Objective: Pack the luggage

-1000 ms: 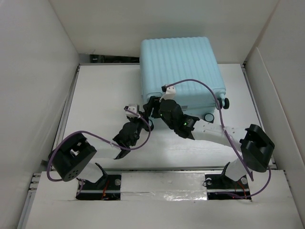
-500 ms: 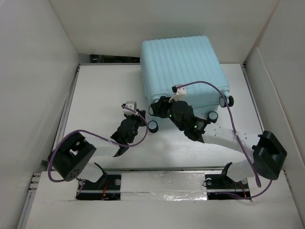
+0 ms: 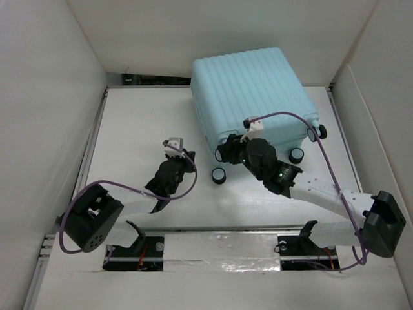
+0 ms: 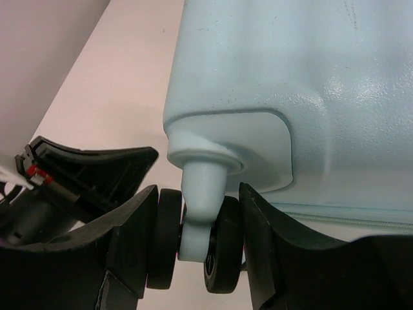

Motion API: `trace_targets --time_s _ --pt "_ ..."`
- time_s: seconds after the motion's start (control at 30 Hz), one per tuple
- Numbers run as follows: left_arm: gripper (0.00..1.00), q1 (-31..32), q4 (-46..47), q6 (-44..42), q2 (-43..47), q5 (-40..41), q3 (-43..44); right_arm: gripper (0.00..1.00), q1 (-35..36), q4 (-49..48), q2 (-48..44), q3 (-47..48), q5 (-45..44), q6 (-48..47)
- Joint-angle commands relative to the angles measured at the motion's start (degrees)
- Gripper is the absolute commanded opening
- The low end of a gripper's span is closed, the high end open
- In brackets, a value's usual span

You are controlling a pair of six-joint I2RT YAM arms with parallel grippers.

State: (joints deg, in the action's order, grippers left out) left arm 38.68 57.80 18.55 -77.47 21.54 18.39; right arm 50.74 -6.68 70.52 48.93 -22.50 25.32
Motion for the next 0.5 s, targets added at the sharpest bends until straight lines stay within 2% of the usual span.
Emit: trace_targets --time_s 0.0,0.03,0.13,0.2,0.33,0.47 --pt "0.0 3.4 7.0 -1.1 2.1 -15.8 -0.8 0.0 -0.6 2.9 0.1 0.2 2.2 -2.2" --pt "0.12 4.0 7.5 -1.5 2.0 -17.0 -0.9 0.0 -0.6 2.9 0.2 0.3 2.5 -2.1" --pt "0.37 4.6 7.4 -2.0 0.1 -21.3 0.6 0.0 -0.6 1.6 0.2 -0.1 3.5 -1.9" --pt "0.45 5.1 8.3 -1.7 -1.7 -25.0 1.6 0.0 -0.6 0.7 0.2 -0.1 3.8 -1.9" --pt "0.51 7.4 8.2 -2.4 -3.9 -23.3 3.8 0.0 -0.6 0.5 0.8 -0.1 4.4 -1.9" --pt "0.5 7.4 7.9 -2.3 -6.1 -17.8 5.8 0.0 -0.6 -0.3 0.5 -0.6 5.4 -1.8"
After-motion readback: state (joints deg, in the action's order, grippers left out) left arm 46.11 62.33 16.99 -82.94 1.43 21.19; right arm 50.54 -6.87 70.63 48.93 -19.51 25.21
